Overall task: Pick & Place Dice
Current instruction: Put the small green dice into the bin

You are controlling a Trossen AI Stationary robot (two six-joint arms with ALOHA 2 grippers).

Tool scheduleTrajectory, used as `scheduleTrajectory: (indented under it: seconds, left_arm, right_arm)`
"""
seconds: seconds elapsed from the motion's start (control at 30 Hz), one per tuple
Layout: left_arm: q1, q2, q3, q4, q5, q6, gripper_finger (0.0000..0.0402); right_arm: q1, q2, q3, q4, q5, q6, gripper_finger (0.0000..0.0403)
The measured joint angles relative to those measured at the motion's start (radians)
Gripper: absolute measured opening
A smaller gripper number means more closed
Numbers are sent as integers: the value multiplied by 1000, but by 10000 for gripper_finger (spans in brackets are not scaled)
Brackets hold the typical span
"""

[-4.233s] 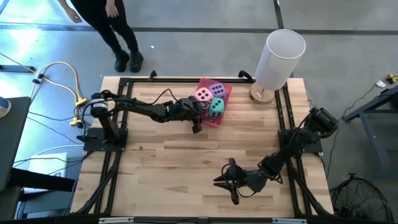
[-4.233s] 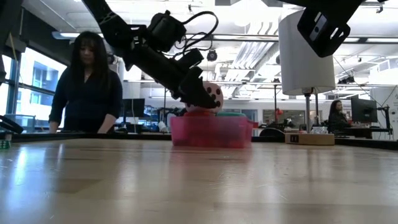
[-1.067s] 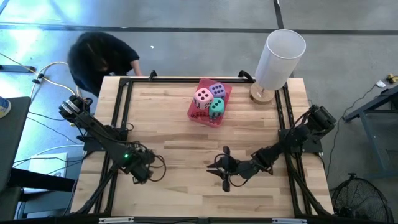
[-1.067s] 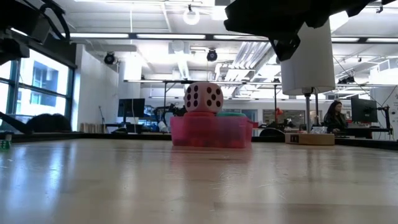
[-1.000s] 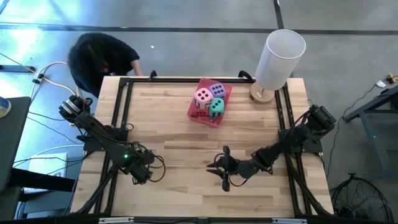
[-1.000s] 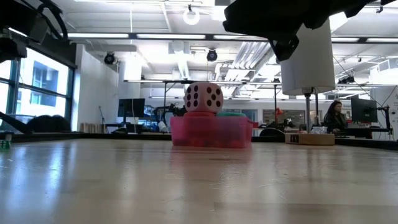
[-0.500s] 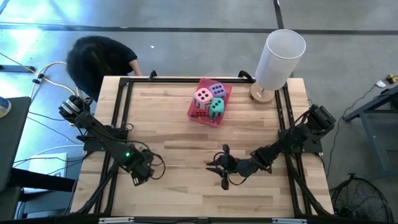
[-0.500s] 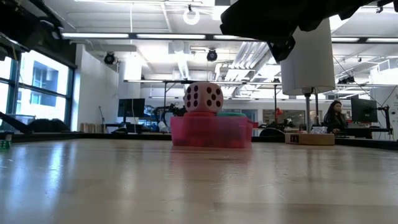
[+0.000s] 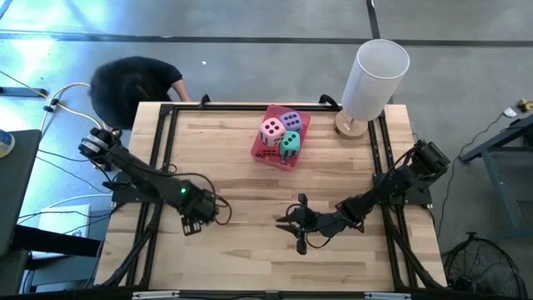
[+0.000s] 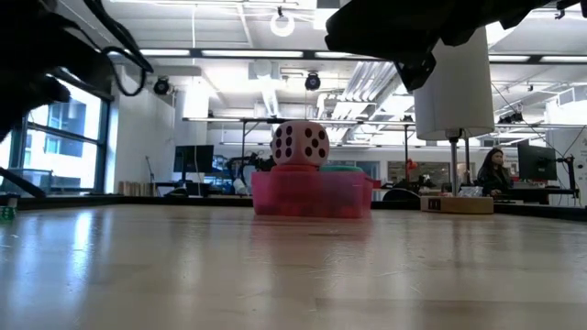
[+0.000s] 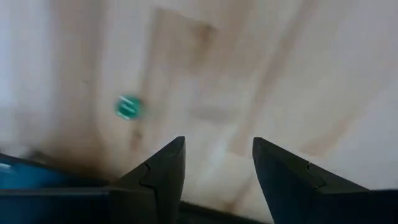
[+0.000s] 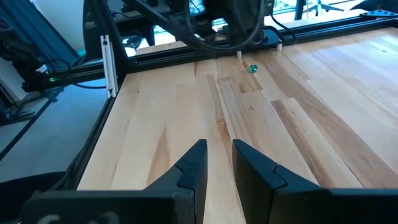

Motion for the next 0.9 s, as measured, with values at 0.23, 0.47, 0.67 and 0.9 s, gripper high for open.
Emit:
scheduleTrajectory:
  seconds: [0.23,0.47,0.67,0.9]
  left_arm:
    - [35,-4,-12,-17,-51,121,179]
    - [91,-50,-43,-15,-45,179,179]
    - [114,-232,-172,11,-84,135,179]
    - [165,-377,-253,111,-90,47,179]
  right_arm:
    - [1,0,0,-1,-54,0,65]
    - [2,0,0,-2,-83,3,65]
    - [2,0,0,-2,-90,25,65]
    - [1,0,0,-1,-90,26,65]
